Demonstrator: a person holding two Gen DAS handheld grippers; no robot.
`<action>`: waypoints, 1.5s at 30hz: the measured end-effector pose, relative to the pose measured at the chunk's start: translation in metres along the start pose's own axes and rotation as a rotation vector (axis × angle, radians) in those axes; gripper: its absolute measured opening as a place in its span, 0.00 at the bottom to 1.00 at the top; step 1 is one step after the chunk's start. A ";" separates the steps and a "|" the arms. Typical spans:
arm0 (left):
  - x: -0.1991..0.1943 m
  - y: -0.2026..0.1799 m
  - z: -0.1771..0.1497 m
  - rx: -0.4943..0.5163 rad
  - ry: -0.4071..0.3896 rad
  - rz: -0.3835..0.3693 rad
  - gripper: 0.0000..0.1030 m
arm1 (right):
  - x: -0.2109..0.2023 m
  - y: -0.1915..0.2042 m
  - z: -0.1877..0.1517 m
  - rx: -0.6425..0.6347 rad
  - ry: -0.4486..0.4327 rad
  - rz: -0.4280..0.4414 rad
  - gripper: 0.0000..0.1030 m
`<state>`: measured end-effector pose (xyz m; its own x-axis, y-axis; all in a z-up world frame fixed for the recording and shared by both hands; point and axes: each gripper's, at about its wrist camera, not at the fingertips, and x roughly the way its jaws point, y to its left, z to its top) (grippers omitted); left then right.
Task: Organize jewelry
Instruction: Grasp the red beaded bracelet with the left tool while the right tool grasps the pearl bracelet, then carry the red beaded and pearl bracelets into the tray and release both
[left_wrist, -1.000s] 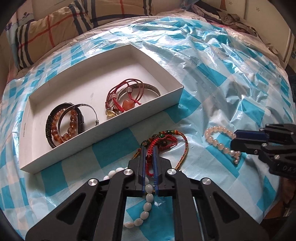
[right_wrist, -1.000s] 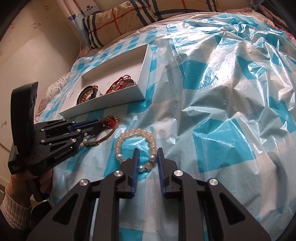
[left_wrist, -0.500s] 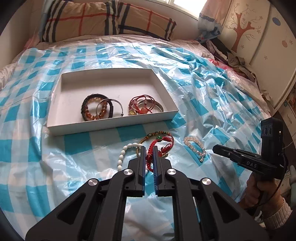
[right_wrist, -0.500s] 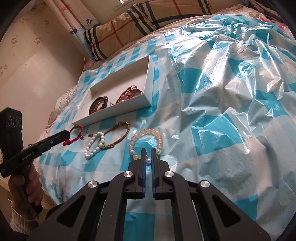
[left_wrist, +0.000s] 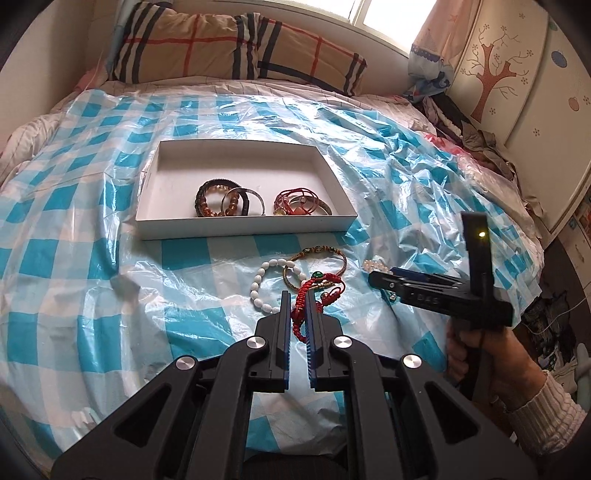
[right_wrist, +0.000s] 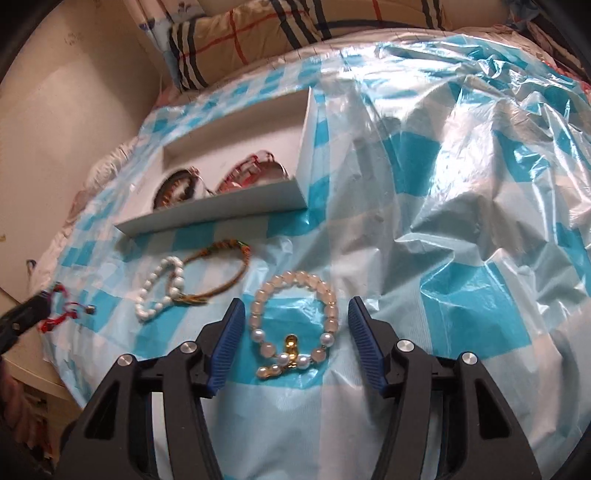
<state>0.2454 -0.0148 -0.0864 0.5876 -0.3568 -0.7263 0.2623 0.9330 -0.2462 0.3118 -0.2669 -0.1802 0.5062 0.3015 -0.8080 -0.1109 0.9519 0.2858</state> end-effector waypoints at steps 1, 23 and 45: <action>-0.001 0.000 0.000 0.000 -0.003 0.001 0.06 | -0.001 0.000 0.000 -0.002 0.002 0.010 0.29; -0.067 -0.014 -0.012 0.018 -0.100 0.050 0.06 | -0.128 0.034 -0.032 0.080 -0.182 0.297 0.15; -0.117 -0.018 -0.020 0.060 -0.200 0.170 0.06 | -0.173 0.079 -0.035 0.035 -0.255 0.392 0.15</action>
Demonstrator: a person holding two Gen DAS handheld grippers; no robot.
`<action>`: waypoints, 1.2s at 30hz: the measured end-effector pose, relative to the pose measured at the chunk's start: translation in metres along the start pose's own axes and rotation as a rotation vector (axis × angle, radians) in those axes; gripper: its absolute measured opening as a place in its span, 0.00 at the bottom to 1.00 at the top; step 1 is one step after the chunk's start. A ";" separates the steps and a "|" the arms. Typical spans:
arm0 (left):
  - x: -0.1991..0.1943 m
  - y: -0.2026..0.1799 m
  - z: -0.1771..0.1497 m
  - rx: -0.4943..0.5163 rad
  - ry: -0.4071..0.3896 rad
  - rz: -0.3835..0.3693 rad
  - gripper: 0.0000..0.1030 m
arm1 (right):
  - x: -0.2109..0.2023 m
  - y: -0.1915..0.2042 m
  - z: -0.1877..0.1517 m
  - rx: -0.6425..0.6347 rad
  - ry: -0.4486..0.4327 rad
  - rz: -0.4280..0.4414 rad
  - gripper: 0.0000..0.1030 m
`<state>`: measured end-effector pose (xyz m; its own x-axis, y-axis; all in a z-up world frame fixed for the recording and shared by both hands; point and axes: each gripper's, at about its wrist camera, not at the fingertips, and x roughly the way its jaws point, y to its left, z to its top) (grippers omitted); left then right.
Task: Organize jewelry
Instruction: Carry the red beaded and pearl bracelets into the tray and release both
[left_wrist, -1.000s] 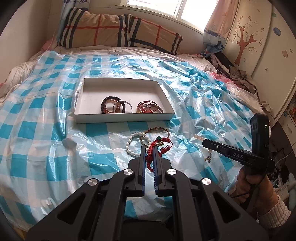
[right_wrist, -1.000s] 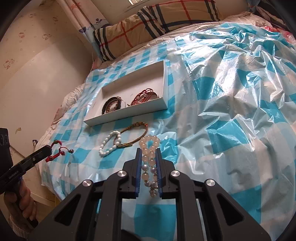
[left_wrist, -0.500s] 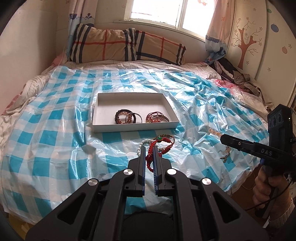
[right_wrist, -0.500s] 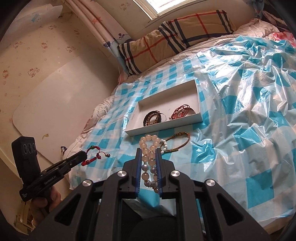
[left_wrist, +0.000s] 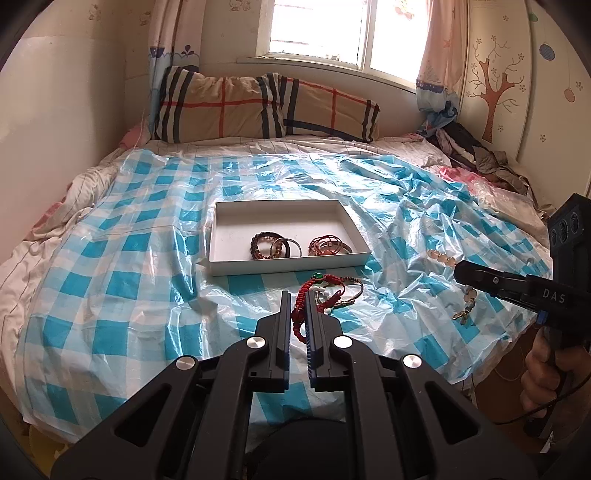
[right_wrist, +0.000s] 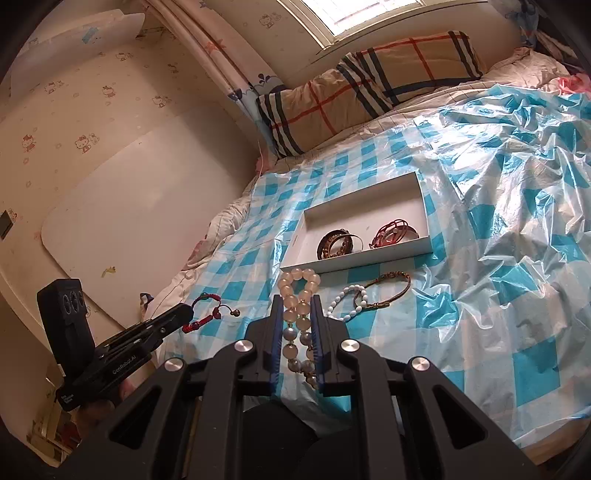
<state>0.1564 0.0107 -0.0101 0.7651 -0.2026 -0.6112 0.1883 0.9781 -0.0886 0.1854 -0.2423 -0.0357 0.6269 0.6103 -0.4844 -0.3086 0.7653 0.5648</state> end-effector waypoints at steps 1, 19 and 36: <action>-0.001 0.001 0.000 0.000 -0.002 0.002 0.06 | 0.000 0.001 0.000 -0.002 -0.001 0.001 0.15; 0.028 0.009 0.009 -0.016 0.018 -0.006 0.06 | 0.025 0.000 0.008 -0.019 0.003 -0.003 0.15; 0.146 0.023 0.049 -0.040 0.056 -0.029 0.06 | 0.113 -0.046 0.063 -0.048 -0.002 -0.061 0.15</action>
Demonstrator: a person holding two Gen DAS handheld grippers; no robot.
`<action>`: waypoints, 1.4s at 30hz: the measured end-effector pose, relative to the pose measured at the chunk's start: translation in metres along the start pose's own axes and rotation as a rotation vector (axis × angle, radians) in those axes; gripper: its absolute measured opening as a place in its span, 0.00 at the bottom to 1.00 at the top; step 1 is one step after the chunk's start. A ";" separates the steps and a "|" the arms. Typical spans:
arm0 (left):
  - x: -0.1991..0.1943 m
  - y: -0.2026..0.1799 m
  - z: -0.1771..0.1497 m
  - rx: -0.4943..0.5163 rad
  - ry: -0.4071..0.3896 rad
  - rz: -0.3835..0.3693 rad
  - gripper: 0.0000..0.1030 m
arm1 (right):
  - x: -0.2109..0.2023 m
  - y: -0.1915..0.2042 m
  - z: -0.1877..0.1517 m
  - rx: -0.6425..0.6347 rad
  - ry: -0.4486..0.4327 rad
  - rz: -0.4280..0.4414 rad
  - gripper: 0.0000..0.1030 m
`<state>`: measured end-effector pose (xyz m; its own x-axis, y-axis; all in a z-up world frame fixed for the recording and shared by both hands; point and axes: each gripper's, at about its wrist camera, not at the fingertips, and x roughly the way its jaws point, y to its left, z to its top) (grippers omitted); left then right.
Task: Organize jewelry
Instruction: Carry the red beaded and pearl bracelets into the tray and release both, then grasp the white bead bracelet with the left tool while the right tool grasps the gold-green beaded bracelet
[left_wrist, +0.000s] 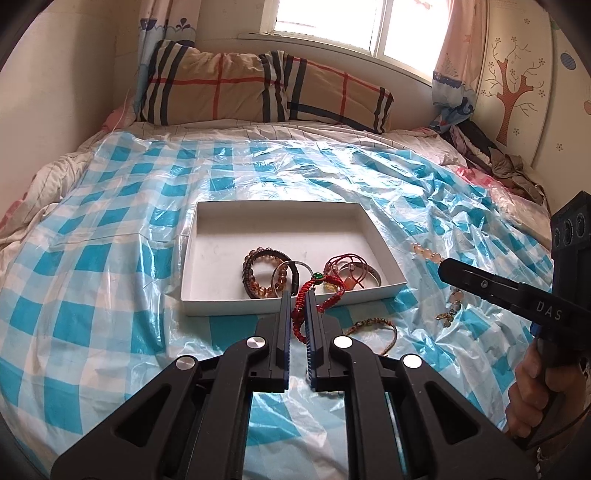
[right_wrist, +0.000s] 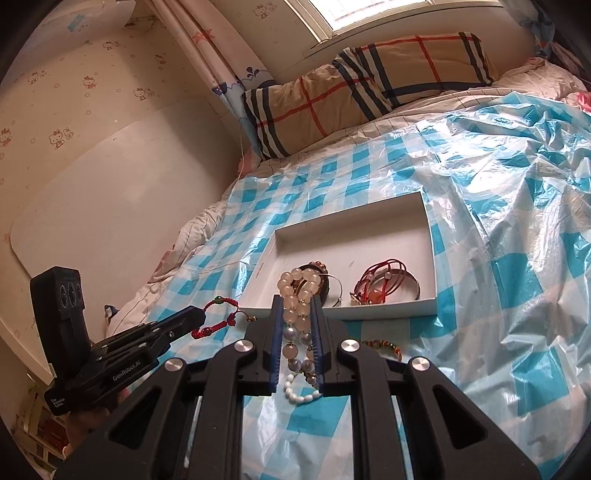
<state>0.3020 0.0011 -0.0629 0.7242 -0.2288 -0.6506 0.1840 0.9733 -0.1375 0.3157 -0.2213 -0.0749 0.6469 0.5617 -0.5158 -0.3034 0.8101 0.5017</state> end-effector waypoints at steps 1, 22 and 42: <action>0.007 0.000 0.003 0.000 0.000 0.000 0.06 | 0.005 -0.002 0.003 -0.002 -0.001 -0.003 0.15; 0.073 0.020 0.002 -0.051 0.068 0.044 0.07 | 0.062 -0.042 -0.007 -0.060 0.112 -0.132 0.28; 0.107 -0.020 -0.058 0.103 0.362 0.006 0.34 | 0.084 -0.051 -0.054 -0.154 0.312 -0.293 0.07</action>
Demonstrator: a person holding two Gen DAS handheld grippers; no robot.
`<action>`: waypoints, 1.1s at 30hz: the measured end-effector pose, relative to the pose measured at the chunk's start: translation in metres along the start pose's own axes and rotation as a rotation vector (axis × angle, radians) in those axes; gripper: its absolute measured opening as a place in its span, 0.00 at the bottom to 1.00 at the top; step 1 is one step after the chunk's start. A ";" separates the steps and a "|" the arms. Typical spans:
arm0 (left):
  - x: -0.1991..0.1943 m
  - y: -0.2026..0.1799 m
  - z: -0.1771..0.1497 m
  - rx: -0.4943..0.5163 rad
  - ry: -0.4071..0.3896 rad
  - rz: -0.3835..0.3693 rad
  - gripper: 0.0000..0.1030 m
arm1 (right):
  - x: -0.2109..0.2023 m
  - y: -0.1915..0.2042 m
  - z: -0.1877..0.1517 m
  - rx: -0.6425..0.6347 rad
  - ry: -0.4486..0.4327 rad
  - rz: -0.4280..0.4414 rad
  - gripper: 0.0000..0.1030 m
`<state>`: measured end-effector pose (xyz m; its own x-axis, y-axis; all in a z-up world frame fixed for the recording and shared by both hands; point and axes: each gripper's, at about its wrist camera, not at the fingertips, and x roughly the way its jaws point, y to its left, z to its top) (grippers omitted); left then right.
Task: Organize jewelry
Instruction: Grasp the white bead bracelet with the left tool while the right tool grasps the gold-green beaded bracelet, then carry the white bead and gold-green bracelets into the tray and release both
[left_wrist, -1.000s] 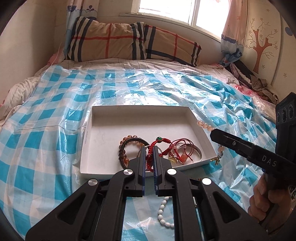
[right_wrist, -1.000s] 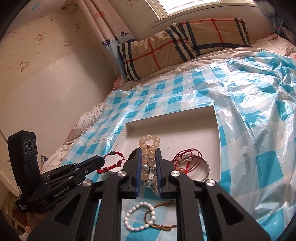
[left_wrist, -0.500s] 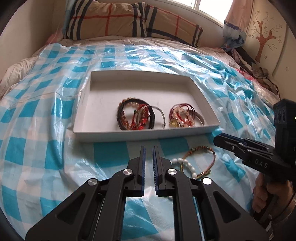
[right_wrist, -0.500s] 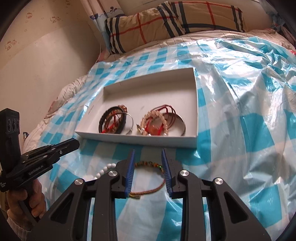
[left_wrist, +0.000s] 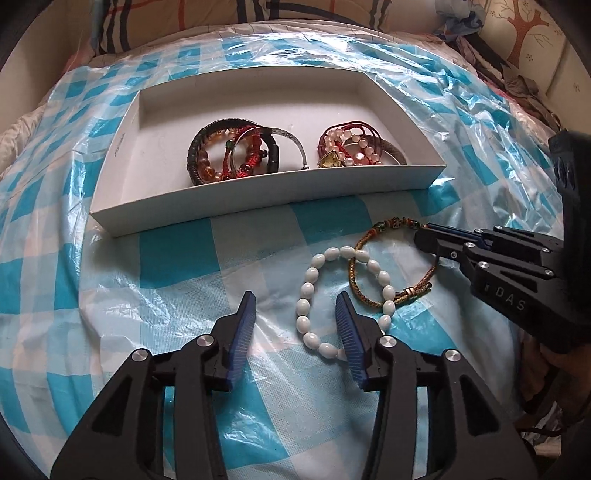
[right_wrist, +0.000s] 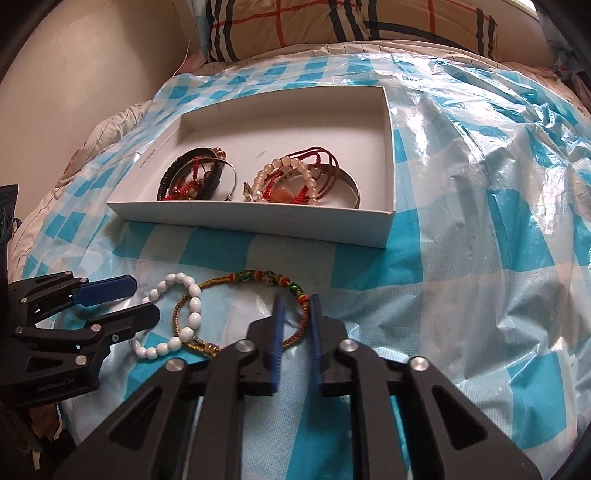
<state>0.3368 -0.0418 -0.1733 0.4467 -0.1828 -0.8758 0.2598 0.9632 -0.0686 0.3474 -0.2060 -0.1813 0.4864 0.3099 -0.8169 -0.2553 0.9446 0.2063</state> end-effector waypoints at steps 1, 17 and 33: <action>0.001 -0.003 -0.001 0.023 0.005 0.012 0.16 | -0.002 -0.001 -0.001 0.006 -0.002 0.011 0.06; -0.109 0.009 -0.024 -0.123 -0.210 -0.106 0.06 | -0.115 -0.001 -0.021 0.174 -0.193 0.262 0.06; -0.187 -0.009 -0.055 -0.109 -0.339 -0.046 0.05 | -0.203 0.012 -0.036 0.161 -0.340 0.284 0.06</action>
<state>0.2039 -0.0060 -0.0354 0.7001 -0.2639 -0.6635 0.2017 0.9644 -0.1708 0.2152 -0.2615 -0.0320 0.6689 0.5508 -0.4992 -0.2979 0.8139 0.4989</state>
